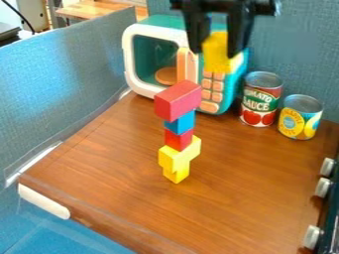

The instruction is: Put the yellow block on top of the red rectangular block

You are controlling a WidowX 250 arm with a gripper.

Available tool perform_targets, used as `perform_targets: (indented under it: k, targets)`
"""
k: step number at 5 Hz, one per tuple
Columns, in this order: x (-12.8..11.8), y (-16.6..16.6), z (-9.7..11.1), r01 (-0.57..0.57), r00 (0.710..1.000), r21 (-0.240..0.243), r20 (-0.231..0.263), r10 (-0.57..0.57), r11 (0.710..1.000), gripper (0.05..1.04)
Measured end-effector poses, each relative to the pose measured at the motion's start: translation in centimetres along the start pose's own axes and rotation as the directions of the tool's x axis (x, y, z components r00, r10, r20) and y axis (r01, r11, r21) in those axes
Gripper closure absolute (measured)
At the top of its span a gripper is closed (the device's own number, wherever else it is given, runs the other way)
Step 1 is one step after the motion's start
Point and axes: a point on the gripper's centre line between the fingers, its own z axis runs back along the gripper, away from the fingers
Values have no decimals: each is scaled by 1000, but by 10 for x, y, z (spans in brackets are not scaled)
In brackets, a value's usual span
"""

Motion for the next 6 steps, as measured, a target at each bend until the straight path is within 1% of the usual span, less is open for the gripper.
perform_targets:
  k: [1,2,3,4,5,6]
  targets:
    - [3,15,6,-64,998,47,-20,65,997,525]
    - [6,31,-7,-126,987,98,-82,135,987,525]
    - [8,40,-19,-138,979,135,-132,155,981,525]
    - [9,50,-26,-167,971,129,-148,186,977,525]
    - [9,57,-27,-189,967,112,-150,205,976,525]
    - [10,68,-30,-220,961,105,-148,234,970,525]
